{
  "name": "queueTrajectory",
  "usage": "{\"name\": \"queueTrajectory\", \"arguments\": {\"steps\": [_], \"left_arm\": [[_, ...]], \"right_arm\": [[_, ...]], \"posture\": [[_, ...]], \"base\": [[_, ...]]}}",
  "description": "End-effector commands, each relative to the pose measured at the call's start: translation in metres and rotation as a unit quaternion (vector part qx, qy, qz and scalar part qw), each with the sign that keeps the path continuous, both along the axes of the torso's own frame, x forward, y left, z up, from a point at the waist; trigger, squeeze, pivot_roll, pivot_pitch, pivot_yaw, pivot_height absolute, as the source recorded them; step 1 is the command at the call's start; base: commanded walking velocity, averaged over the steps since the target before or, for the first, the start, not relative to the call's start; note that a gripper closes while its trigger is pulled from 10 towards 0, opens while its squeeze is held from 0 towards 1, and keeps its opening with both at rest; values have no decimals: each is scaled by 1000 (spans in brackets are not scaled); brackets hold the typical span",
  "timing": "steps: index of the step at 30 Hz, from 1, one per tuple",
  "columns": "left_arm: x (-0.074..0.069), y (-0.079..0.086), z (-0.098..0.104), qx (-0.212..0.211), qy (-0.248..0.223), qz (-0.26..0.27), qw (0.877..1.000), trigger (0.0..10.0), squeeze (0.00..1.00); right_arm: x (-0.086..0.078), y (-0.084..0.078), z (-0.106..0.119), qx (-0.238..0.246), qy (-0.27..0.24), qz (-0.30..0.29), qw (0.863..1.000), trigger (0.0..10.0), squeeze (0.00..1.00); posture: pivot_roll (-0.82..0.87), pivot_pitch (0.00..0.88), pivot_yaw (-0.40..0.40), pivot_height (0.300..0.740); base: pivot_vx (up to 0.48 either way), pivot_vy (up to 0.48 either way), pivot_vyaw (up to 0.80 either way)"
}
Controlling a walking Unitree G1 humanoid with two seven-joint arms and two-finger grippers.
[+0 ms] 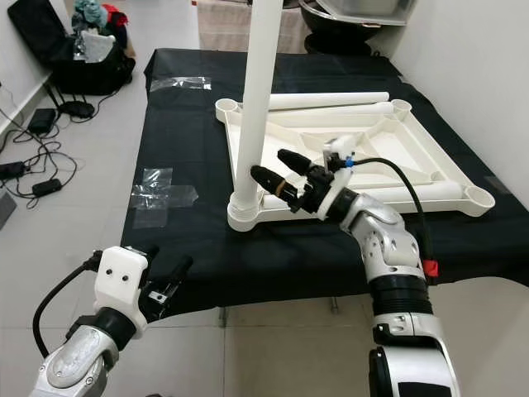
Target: Building children table
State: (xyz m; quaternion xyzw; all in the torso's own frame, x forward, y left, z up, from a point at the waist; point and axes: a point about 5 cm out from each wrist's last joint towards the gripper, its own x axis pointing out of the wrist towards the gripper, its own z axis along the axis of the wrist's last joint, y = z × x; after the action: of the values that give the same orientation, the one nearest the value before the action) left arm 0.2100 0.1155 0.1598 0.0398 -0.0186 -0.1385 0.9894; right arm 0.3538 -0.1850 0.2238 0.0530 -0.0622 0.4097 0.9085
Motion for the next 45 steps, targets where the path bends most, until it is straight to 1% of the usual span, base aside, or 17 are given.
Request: {"name": "queueTrajectory", "arguments": {"steps": [1,3,6,7,10,11,13,16,17,23,25,27,30,34,36,45], "left_arm": [[-2,-2,0,2,4,-5,1000,10000,0],[-2,-2,0,2,4,-5,1000,10000,0],[-2,-3,1,2,2,-4,1000,10000,0],[-2,-3,1,2,2,-4,1000,10000,0],[-2,-3,1,1,2,-3,1000,10000,0],[-2,-3,1,1,2,-3,1000,10000,0],[-2,-3,1,1,2,-3,1000,10000,0],[-1,-3,2,1,2,-4,1000,10000,0],[-1,-3,2,1,2,-4,1000,10000,0],[-1,-3,2,0,1,-3,1000,10000,0],[-1,-3,2,0,1,-3,1000,10000,0],[-1,-3,2,0,1,-3,1000,10000,0],[-1,-3,2,0,1,-2,1000,10000,0],[-1,-3,1,0,2,-2,1000,10000,0],[-1,-3,1,-1,2,-3,1000,10000,0],[0,-4,1,-1,3,-3,1000,10000,0]], "right_arm": [[2,3,-3,-8,3,-6,1000,10000,0],[2,3,-3,-8,3,-6,1000,10000,0],[-2,13,-3,0,6,26,1000,10000,0],[-2,13,-3,0,6,26,1000,10000,0],[-8,22,-1,11,2,56,998,10000,0],[-8,22,-1,11,2,56,998,10000,0],[-10,28,2,12,-7,71,997,10000,0],[-10,31,4,13,-10,72,997,10000,0],[-9,35,7,14,-17,77,997,10000,0],[-5,45,10,13,-23,76,997,10000,0],[-5,45,10,13,-23,76,997,10000,0],[-1,52,9,9,-25,77,997,10000,0],[0,54,9,7,-25,77,997,10000,0],[0,59,9,-3,-28,77,997,10000,0],[1,64,9,-18,-34,78,996,10000,0],[3,68,9,-29,-38,76,996,10000,0]], "posture": [[104,210,-87,740],[104,210,-87,740],[103,208,-89,740],[103,208,-89,740],[103,208,-91,740],[103,208,-91,740],[100,207,-90,740],[100,207,-91,740],[99,207,-90,740],[99,208,-92,740],[99,208,-92,740],[102,210,-94,740],[101,209,-96,740],[99,211,-96,740],[97,211,-96,740],[98,209,-99,740]], "base": [[0,0,0],[0,0,0],[0,0,0],[0,0,0],[0,0,0],[0,0,0],[0,0,0],[0,0,0],[0,0,0],[0,0,0],[0,0,0],[0,0,0],[0,0,0],[0,0,0],[0,0,0],[0,0,0]]}}
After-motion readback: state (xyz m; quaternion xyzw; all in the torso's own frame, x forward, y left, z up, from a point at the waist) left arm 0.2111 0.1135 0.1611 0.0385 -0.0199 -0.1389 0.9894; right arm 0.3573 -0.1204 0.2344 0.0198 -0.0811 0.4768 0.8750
